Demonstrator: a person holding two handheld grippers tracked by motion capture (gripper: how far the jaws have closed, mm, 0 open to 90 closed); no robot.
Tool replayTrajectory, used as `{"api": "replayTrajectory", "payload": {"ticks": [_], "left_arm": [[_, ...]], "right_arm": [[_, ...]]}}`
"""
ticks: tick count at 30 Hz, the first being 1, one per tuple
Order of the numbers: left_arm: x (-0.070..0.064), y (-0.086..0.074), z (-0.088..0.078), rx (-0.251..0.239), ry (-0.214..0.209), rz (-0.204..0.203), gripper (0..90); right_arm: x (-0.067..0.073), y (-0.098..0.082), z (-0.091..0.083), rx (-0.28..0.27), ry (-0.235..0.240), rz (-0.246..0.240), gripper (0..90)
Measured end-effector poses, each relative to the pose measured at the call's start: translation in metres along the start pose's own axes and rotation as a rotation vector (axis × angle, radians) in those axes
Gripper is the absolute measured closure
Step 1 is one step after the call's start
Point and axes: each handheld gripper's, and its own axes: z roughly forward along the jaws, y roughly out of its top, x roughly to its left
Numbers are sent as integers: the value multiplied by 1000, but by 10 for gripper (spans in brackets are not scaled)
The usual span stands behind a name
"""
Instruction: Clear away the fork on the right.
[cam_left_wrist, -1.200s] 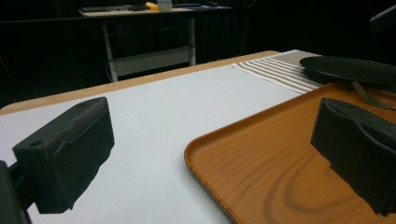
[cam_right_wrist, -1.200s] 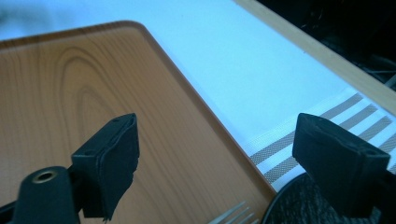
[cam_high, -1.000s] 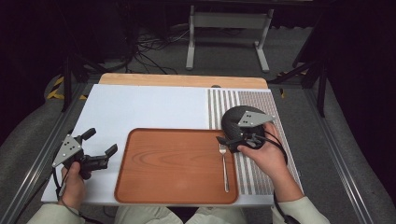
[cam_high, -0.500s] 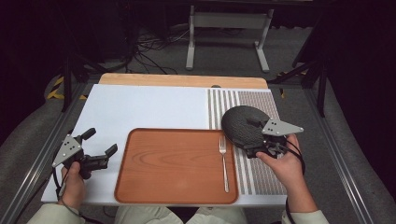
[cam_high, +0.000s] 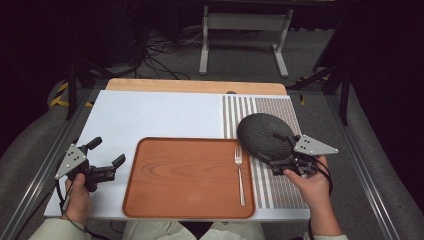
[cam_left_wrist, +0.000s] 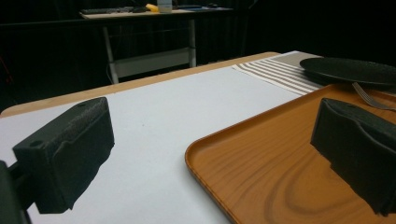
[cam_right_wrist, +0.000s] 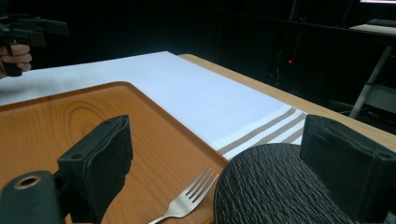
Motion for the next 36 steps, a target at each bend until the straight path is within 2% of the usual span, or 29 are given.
{"api": "replayTrajectory", "payload": {"ticks": [11,18,26,33,36], "left_arm": [[0,1,-1,-4,-2,1,0],[0,1,-1,-3,-5,-1,0],[0,1,-1,-3,-6,3,0],[0,2,0,-5,-6,8,0],[0,2,0,-3,-7,13,0]], "right_arm": [[-3,-19,-11,-37,-10,46,72],[-6,-36,-17,-15,-29,81,58],[-10,-55,-22,16,-66,147,55],[-10,-62,-24,87,-97,173,53],[-10,-64,-23,101,-100,179,52]]}}
